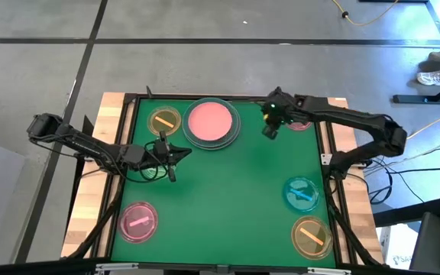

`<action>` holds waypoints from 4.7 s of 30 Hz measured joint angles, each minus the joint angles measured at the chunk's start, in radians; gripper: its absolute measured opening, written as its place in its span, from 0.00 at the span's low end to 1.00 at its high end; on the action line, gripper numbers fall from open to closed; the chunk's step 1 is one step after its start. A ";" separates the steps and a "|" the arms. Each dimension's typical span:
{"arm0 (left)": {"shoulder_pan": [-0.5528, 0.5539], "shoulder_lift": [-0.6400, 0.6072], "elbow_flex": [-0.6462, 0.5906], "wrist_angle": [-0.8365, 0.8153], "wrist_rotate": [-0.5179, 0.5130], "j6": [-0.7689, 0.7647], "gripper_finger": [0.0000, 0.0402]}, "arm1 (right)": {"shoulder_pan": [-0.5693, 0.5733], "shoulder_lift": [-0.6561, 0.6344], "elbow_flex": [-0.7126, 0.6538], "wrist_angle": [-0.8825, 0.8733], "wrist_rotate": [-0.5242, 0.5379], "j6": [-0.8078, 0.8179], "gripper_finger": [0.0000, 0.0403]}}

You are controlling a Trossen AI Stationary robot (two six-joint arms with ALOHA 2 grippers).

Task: Stack plastic plates
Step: Stack the top pink plate on top of the light pink plate

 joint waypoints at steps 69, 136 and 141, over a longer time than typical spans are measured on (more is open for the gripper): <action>0.000 0.000 0.000 0.002 0.000 0.008 0.03 | -0.235 0.109 -0.535 0.565 0.204 0.002 0.02; 0.000 0.000 0.000 0.011 -0.003 0.008 0.03 | 0.242 0.562 -0.094 1.199 -0.117 -0.239 0.06; 0.000 0.000 0.000 0.010 -0.003 0.008 0.03 | 0.243 0.564 -0.094 1.200 -0.116 -0.239 0.22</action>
